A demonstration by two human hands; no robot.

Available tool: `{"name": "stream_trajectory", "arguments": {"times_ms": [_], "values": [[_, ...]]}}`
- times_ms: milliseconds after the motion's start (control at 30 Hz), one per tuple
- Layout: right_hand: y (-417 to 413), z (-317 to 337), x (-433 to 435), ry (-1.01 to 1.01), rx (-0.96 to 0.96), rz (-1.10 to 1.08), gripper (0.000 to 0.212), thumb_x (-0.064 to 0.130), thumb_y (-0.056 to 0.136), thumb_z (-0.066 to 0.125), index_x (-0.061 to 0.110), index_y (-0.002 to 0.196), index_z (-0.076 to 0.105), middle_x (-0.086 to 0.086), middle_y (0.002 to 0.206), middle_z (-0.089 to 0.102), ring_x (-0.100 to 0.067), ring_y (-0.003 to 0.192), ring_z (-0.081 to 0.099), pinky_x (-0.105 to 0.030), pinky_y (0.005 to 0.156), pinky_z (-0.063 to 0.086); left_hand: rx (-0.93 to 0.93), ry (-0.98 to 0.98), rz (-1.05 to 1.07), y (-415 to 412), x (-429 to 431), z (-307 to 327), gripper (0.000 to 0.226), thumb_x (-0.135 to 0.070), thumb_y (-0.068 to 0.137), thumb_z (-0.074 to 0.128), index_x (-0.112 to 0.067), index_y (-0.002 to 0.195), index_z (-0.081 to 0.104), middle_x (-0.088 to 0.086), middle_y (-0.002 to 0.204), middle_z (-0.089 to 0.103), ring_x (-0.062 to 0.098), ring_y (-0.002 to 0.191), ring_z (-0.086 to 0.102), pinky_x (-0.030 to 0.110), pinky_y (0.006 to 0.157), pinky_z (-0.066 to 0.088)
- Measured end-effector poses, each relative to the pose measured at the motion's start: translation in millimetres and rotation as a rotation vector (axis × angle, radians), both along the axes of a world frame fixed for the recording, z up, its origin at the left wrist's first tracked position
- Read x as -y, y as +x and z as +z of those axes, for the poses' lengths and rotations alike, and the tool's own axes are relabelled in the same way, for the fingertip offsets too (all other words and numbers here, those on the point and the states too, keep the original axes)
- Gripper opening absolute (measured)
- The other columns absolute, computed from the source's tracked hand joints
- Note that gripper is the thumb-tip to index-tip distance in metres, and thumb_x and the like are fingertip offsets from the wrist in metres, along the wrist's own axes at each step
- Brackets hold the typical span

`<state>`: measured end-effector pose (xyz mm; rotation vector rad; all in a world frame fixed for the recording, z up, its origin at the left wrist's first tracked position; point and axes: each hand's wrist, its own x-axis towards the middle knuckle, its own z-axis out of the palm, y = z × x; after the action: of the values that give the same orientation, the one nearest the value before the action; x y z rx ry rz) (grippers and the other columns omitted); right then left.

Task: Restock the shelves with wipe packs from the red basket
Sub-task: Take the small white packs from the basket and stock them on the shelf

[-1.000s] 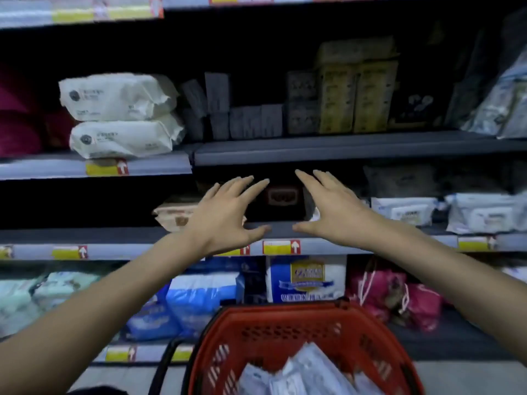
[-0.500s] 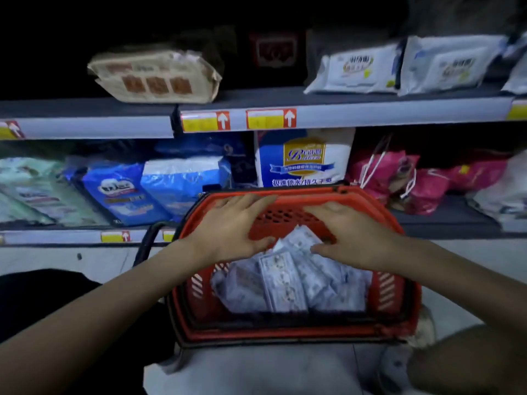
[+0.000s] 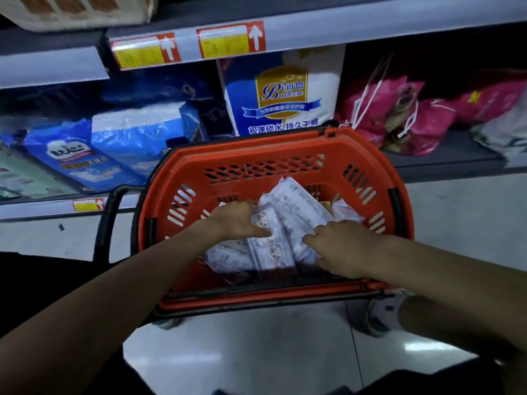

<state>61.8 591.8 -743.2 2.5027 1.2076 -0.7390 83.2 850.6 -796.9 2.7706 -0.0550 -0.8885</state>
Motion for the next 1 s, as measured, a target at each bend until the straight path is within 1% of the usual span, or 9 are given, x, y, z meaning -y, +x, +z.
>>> {"name": "stream_trajectory", "arguments": {"times_ms": [367, 467, 533, 600, 667, 733, 800, 933, 1000], "values": [[5.3, -0.2, 1.6, -0.05, -0.028, 0.004, 0.053, 0.039, 0.103, 0.051, 0.017, 0.15, 0.039, -0.014, 0.134, 0.057, -0.036, 0.118, 0.059, -0.042, 0.087, 0.049, -0.144, -0.118, 0.114, 15.8, 8.7, -12.7, 0.121, -0.057, 0.067, 0.092, -0.012, 0.161, 0.031, 0.006, 0.162, 0.043, 0.028, 0.144, 0.046, 0.036, 0.111, 0.044], [5.9, 2.2, -0.8, -0.047, -0.014, 0.013, 0.051, 0.039, 0.102, 0.052, 0.016, 0.147, 0.042, -0.014, 0.133, 0.057, -0.036, 0.117, 0.059, -0.042, 0.088, 0.049, -0.177, -0.216, 0.216, 22.4, 11.1, -3.4, 0.097, -0.047, 0.067, 0.095, -0.01, 0.147, 0.054, 0.006, 0.142, 0.062, 0.027, 0.126, 0.061, 0.039, 0.098, 0.052], [6.8, 5.5, -3.7, -0.035, -0.022, 0.011, 0.05, 0.039, 0.102, 0.053, 0.016, 0.145, 0.044, -0.013, 0.132, 0.057, -0.035, 0.118, 0.059, -0.042, 0.087, 0.05, -0.19, -0.303, 0.279, 23.3, 11.4, 4.7, 0.069, -0.042, 0.066, 0.097, -0.01, 0.12, 0.069, 0.001, 0.117, 0.067, 0.021, 0.102, 0.063, 0.033, 0.078, 0.047], [9.3, 9.1, -6.9, -0.021, -0.019, 0.011, 0.046, 0.038, 0.101, 0.054, 0.018, 0.142, 0.046, -0.011, 0.131, 0.059, -0.034, 0.117, 0.059, -0.042, 0.087, 0.051, -0.197, -0.371, 0.336, 18.9, 10.9, 11.8, 0.052, -0.036, 0.066, 0.098, -0.013, 0.099, 0.065, 0.002, 0.098, 0.062, 0.018, 0.083, 0.058, 0.03, 0.067, 0.042], [12.4, 13.0, -9.8, -0.002, 0.0, 0.012, 0.048, 0.037, 0.1, 0.056, 0.019, 0.143, 0.045, -0.011, 0.131, 0.06, -0.034, 0.117, 0.06, -0.043, 0.089, 0.053, -0.19, -0.425, 0.387, 12.7, 10.4, 21.5, 0.051, -0.03, 0.066, 0.098, -0.015, 0.101, 0.063, 0.003, 0.094, 0.061, 0.016, 0.078, 0.057, 0.026, 0.06, 0.044], [15.8, 16.5, -11.4, 0.021, 0.037, 0.016, 0.061, 0.037, 0.1, 0.057, 0.02, 0.154, 0.032, -0.012, 0.134, 0.057, -0.034, 0.118, 0.059, -0.042, 0.089, 0.052, -0.168, -0.471, 0.423, 9.7, 7.2, 37.6, 0.051, -0.022, 0.068, 0.097, -0.013, 0.103, 0.062, 0.003, 0.092, 0.062, 0.015, 0.076, 0.058, 0.018, 0.051, 0.046], [17.7, 19.2, -12.2, 0.065, 0.086, 0.015, 0.083, 0.037, 0.1, 0.058, 0.022, 0.163, 0.006, -0.013, 0.138, 0.054, -0.034, 0.117, 0.059, -0.039, 0.083, 0.05, -0.131, -0.522, 0.478, 10.3, -1.2, 60.8, 0.046, -0.017, 0.07, 0.096, -0.01, 0.1, 0.062, 0.003, 0.09, 0.066, 0.015, 0.076, 0.062, 0.014, 0.051, 0.048], [18.4, 23.4, -14.8, 0.221, 0.187, -0.006, 0.118, 0.018, 0.095, 0.067, 0.029, 0.153, -0.035, -0.015, 0.148, 0.041, -0.034, 0.111, 0.055, -0.04, 0.073, 0.049, -0.063, -0.685, 0.659, 13.8, -31.2, 101.4, 0.049, -0.021, 0.072, 0.093, -0.009, 0.114, 0.069, 0.009, 0.105, 0.079, 0.025, 0.099, 0.076, 0.034, 0.085, 0.063], [18.6, 27.8, -16.7, 0.353, 0.231, -0.018, 0.13, 0.015, 0.089, 0.075, 0.032, 0.151, -0.038, -0.014, 0.154, 0.03, -0.034, 0.118, 0.052, -0.039, 0.074, 0.049, -0.055, -0.833, 0.784, 9.9, -42.5, 112.5, 0.044, -0.024, 0.079, 0.088, -0.011, 0.118, 0.071, 0.008, 0.108, 0.08, 0.023, 0.102, 0.077, 0.034, 0.084, 0.063]]}}
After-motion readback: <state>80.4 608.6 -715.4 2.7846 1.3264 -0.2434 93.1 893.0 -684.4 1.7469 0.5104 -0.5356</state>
